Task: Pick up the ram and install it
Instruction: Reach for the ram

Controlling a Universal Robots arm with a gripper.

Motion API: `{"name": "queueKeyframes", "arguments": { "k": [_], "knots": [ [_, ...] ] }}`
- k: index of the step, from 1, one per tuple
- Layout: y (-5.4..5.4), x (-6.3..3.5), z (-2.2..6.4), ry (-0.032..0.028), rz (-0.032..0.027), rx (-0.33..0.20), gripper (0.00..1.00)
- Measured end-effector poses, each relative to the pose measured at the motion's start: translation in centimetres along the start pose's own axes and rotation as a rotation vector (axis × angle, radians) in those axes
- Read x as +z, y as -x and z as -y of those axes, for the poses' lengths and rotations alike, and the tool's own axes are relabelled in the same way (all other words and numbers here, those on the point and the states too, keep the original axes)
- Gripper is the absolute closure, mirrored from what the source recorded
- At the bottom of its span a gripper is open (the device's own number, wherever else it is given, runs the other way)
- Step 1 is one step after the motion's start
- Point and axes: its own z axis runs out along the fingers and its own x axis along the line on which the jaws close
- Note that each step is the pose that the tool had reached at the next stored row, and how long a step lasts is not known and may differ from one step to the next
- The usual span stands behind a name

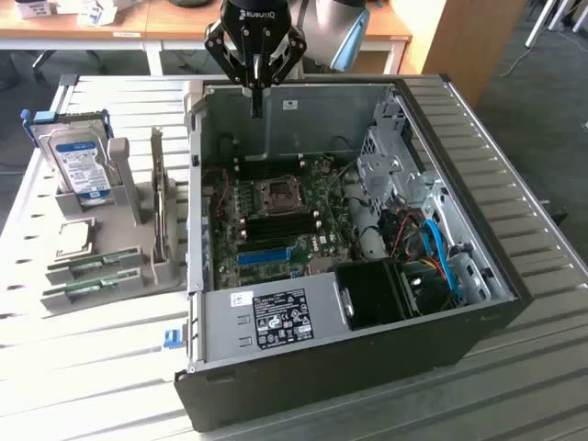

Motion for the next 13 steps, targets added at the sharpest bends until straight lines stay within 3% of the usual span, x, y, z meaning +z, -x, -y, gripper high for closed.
{"name": "queueKeyframes", "arguments": {
  "k": [13],
  "knots": [
    [0.00,0.00,0.00,0.0000,0.0000,0.000,0.89]
  ]
}}
